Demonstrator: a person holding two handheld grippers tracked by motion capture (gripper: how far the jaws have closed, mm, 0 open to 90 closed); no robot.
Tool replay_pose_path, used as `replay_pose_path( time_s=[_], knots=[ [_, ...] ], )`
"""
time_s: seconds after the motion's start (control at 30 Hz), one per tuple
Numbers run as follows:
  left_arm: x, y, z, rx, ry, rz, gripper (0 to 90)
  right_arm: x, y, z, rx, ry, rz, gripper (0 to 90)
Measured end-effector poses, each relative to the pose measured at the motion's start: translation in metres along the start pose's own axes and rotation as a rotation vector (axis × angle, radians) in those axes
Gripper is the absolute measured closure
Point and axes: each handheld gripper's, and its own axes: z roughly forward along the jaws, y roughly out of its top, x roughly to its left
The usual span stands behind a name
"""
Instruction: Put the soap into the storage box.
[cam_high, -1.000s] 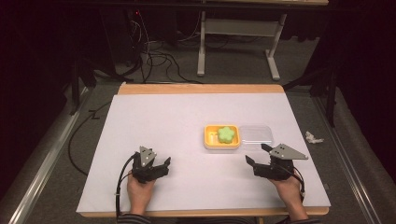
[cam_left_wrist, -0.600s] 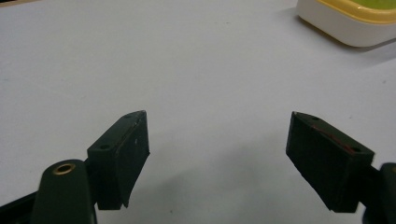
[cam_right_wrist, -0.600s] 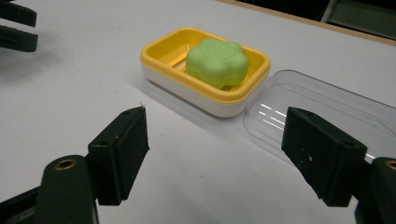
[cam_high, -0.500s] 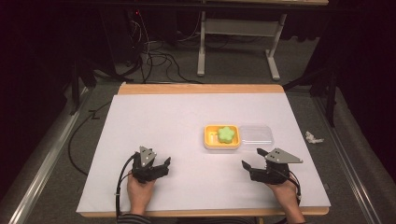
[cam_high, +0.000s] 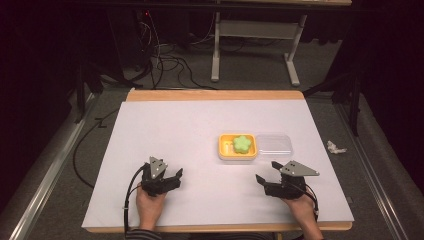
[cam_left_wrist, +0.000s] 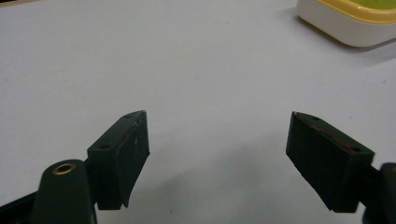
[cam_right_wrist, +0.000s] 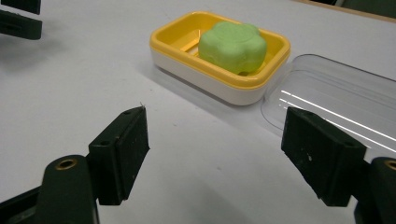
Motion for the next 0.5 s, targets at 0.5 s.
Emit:
replay_pose_path(
  time_s=[0.5],
  knots=[
    [0.0, 0.0, 0.0, 0.0, 0.0, 0.0, 21.9, 0.005, -0.003, 0.011, 0.037, 0.011, 0.004, 24.3]
  ],
)
